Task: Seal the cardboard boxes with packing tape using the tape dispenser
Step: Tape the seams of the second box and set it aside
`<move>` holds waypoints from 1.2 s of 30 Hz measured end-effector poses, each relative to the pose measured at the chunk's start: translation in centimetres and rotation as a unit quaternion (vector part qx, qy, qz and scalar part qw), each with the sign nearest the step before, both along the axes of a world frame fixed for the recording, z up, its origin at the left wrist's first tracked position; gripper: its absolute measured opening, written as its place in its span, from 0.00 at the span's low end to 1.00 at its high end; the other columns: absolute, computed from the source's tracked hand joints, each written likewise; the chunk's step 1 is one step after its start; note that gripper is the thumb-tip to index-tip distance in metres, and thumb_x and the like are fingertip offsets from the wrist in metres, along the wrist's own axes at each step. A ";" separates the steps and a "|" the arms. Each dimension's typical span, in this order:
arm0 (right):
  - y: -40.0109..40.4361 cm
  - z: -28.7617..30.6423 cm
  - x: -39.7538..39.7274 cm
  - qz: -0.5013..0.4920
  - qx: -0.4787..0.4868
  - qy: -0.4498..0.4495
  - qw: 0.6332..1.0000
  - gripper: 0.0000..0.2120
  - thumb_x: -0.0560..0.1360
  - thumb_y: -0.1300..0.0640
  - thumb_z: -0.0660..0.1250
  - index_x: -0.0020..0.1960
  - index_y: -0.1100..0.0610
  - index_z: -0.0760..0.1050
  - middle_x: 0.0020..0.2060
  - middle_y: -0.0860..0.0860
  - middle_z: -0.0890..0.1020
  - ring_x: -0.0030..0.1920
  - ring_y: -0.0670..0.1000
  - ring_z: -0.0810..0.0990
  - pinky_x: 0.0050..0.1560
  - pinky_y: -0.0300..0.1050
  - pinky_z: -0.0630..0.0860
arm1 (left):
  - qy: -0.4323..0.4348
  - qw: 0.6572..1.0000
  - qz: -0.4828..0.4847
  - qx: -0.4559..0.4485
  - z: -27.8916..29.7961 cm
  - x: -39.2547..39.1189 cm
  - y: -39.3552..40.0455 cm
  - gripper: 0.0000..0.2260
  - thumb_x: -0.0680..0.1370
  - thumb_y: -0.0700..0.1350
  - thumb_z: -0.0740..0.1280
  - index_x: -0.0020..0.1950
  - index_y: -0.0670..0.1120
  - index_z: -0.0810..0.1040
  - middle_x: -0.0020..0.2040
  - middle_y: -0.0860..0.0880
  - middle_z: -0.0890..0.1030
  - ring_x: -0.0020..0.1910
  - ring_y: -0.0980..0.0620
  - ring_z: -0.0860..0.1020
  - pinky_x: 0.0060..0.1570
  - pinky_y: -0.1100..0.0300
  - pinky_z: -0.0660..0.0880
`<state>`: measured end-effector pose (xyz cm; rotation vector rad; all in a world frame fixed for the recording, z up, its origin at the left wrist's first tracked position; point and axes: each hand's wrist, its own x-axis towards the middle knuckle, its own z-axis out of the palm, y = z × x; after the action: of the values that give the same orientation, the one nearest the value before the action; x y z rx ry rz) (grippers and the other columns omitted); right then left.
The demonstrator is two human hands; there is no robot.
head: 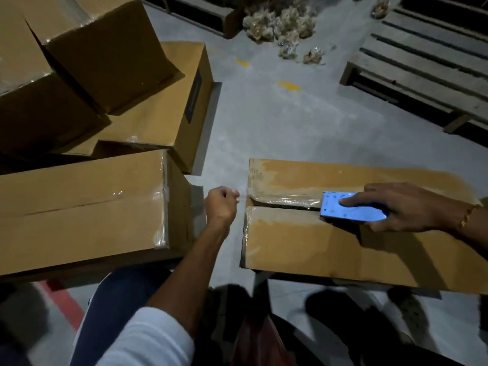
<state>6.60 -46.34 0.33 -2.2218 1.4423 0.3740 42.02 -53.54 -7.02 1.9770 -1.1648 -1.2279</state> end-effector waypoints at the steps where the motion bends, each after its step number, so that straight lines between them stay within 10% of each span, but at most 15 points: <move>1: -0.7 -0.7 0.2 0.003 0.006 0.011 1.000 0.33 0.67 0.31 0.56 0.72 0.32 0.61 0.45 0.37 0.68 0.45 0.45 0.70 0.41 0.39 0.64 | -0.008 1.000 0.015 -0.008 -0.6 -0.2 -0.1 0.11 0.82 0.40 0.64 0.41 0.45 0.81 0.38 0.49 0.81 0.39 0.52 0.78 0.42 0.56 0.78; 19: -4.3 -2.9 2.3 0.009 0.088 0.073 0.993 0.29 0.74 0.42 0.68 0.73 0.33 0.62 0.52 0.42 0.72 0.50 0.45 0.70 0.46 0.40 0.62 | -0.049 0.998 0.043 -0.009 -3.0 0.2 1.4 0.10 0.82 0.43 0.65 0.50 0.39 0.84 0.47 0.45 0.84 0.44 0.52 0.79 0.52 0.53 0.81; 28: -3.3 -3.3 2.3 -0.008 0.078 0.070 0.994 0.30 0.73 0.39 0.68 0.73 0.34 0.62 0.50 0.41 0.71 0.49 0.45 0.69 0.46 0.40 0.63 | -0.171 0.958 -0.054 -0.223 -1.7 -0.3 2.3 0.09 0.83 0.42 0.62 0.48 0.41 0.80 0.41 0.49 0.78 0.41 0.53 0.74 0.37 0.67 0.61; 36: -2.7 -2.7 1.9 0.005 0.066 0.060 0.996 0.31 0.74 0.39 0.67 0.73 0.33 0.60 0.49 0.40 0.69 0.48 0.45 0.69 0.45 0.40 0.63 | -0.144 0.973 -0.023 -0.178 -3.0 0.0 3.1 0.10 0.83 0.42 0.62 0.45 0.42 0.78 0.40 0.48 0.79 0.41 0.49 0.77 0.41 0.54 0.72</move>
<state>8.50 -49.06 -2.40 -2.1326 1.4234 0.5983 42.04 -50.43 -9.99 1.8973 -1.4628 -0.7028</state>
